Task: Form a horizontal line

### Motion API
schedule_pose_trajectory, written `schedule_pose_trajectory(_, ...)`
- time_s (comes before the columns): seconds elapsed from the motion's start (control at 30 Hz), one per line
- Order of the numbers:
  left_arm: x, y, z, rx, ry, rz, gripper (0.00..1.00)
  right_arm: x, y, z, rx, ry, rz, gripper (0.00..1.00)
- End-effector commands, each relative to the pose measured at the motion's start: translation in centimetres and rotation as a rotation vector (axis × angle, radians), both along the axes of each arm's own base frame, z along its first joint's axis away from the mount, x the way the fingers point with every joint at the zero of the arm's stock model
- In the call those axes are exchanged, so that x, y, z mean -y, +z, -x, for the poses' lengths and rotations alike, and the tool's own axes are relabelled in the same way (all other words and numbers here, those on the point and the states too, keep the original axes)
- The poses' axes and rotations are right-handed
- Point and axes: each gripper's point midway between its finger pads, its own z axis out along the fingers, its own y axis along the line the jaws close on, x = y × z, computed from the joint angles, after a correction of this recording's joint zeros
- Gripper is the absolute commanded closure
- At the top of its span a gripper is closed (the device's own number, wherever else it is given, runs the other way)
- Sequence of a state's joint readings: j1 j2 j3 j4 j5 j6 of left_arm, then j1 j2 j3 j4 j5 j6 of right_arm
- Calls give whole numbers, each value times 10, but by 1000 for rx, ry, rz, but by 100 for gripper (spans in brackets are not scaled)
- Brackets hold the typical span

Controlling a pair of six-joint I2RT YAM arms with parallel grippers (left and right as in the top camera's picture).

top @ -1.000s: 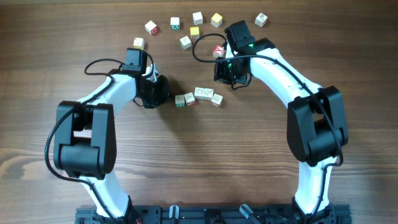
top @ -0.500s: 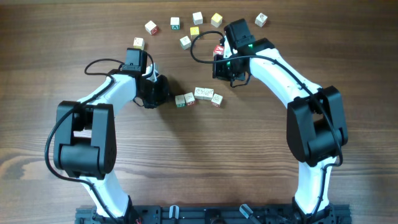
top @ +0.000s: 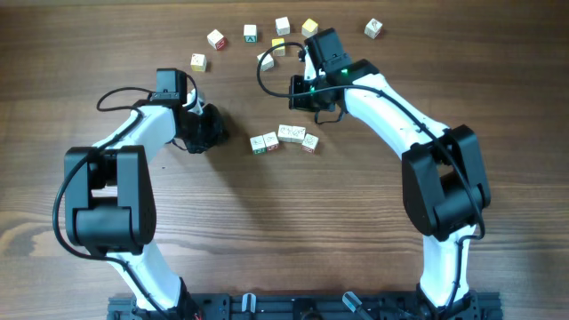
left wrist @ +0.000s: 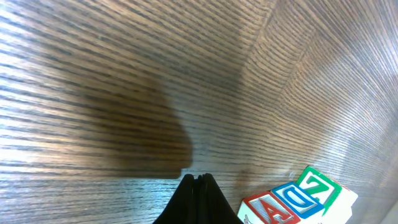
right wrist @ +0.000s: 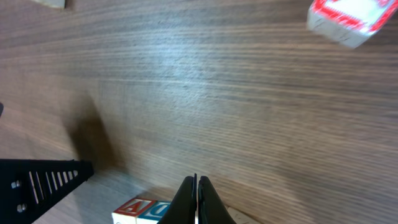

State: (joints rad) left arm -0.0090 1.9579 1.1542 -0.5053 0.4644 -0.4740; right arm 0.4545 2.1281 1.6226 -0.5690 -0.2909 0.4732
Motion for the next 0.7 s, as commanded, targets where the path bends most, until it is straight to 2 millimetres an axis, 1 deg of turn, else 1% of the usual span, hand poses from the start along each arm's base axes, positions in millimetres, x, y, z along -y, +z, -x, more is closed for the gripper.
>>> schedule_pose_trajectory(0.0,0,-6,5,-23,4,-7,96,-9,-19,7,-64,-39,0,95)
schedule_pose_trajectory(0.07,0,-6,5,-23,4,-7,96,-11,-21,9,-88,-74,-9,96)
schedule_pose_trajectory(0.17,0,-6,5,-23,4,-7,96,-6,-24,11,-167,-231,-18,96)
schedule_pose_trajectory(0.27,0,-6,5,-24,4,-7,96,1,-26,6,-215,-415,-36,96)
schedule_pose_trajectory(0.37,0,-6,6,-28,4,-8,96,1,-24,0,-247,-540,-81,96)
schedule_pose_trajectory(0.47,0,-7,9,-40,4,-8,96,1,-27,7,-339,-689,-114,96)
schedule_pose_trajectory(0.6,0,-7,9,-43,4,-8,96,-3,-29,16,-469,-925,-174,96)
schedule_pose_trajectory(0.67,0,-7,9,-43,4,-8,96,-6,-30,21,-531,-1010,-198,96)
